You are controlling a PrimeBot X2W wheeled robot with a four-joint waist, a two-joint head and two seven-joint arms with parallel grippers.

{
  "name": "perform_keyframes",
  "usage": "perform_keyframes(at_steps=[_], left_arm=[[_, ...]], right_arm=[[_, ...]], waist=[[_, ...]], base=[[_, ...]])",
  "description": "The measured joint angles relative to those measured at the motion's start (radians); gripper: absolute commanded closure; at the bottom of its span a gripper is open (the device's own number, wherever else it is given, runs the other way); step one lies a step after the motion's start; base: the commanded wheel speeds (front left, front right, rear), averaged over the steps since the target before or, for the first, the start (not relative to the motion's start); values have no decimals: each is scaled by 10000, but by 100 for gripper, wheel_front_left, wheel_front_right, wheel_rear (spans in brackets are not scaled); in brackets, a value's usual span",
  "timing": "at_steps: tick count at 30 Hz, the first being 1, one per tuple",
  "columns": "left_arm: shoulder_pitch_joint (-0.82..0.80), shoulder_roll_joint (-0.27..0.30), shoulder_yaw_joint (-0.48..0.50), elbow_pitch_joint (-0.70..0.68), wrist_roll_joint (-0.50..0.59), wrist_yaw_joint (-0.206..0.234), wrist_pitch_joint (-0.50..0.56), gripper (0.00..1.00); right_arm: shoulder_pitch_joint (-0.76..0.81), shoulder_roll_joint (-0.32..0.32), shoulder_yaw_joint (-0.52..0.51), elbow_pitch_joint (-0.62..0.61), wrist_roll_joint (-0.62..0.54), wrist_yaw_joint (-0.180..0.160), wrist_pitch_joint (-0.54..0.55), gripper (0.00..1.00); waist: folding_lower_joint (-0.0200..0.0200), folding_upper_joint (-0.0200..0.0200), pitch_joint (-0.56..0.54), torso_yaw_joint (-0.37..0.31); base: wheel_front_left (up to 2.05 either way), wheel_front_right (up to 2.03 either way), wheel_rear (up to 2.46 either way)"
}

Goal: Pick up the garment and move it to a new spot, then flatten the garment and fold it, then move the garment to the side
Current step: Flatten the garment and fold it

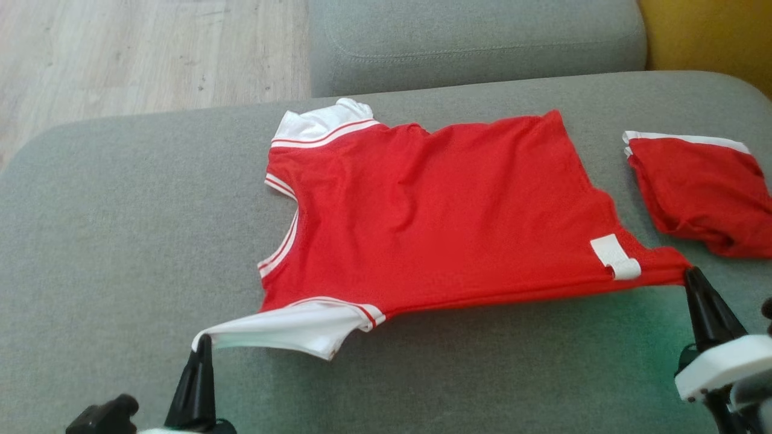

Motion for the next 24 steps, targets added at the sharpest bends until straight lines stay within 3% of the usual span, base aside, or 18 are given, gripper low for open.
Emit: perform_keyframes(at_steps=[5, 10, 24], left_arm=[[-202, -25, -42, -92, -261, 56, 504, 100], [-1688, -207, -67, 554, -360, -61, 769, 100], [-6460, -777, -384, 3806, -236, -1168, 895, 100]], right_arm=[[304, 569, -746, -913, -550, 0, 775, 100], [38, 965, -1007, -1106, -982, 0, 1250, 100], [-3754, 1012, -700, 1001, -1649, 0, 1319, 100]], waist=[[1, 0, 98, 57], [3, 0, 563, 145], [5, -1, 2394, 313]], base=[[0, 0, 0], [0, 0, 0], [0, 0, 0]])
